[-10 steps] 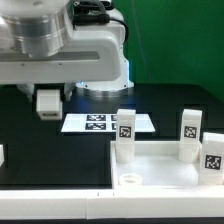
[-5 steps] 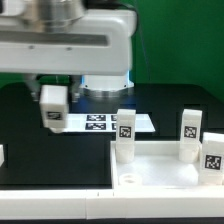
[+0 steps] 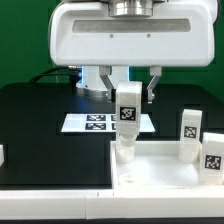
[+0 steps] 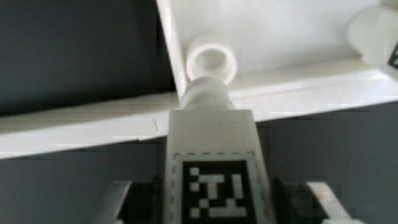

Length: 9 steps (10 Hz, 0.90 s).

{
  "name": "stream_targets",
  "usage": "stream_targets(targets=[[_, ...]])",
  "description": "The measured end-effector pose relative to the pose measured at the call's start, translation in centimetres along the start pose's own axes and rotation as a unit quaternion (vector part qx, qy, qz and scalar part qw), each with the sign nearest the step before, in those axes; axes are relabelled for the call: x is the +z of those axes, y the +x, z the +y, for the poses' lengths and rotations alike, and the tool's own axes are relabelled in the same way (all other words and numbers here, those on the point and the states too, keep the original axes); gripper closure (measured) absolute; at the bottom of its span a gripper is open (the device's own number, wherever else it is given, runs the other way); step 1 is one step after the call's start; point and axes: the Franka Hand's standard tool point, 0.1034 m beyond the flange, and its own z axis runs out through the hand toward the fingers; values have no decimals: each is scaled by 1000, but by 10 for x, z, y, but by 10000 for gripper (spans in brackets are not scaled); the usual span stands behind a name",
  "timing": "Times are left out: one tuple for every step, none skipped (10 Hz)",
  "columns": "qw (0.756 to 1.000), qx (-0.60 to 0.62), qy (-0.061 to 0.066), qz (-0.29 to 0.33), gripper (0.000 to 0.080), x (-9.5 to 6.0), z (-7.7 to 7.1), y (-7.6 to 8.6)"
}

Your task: Assemble square table

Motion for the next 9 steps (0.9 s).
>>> stream_targets(targets=[[1000,-1,0,-3,515,2,-1,-4],[1000,-1,-1,-3,515,2,-1,-4],[1000,-1,0,1,515,4,-2,-4],[1000,0,2,26,515,10,-6,-10],[999,7,4,42,515,14,-12,-16],[998,5,5,61,515,16,-18,-15],[998,3,4,55,515,16,-16,-16],[999,4,3,54,515,16,-15,-16],[999,4,3,54,515,17,-15,-16]])
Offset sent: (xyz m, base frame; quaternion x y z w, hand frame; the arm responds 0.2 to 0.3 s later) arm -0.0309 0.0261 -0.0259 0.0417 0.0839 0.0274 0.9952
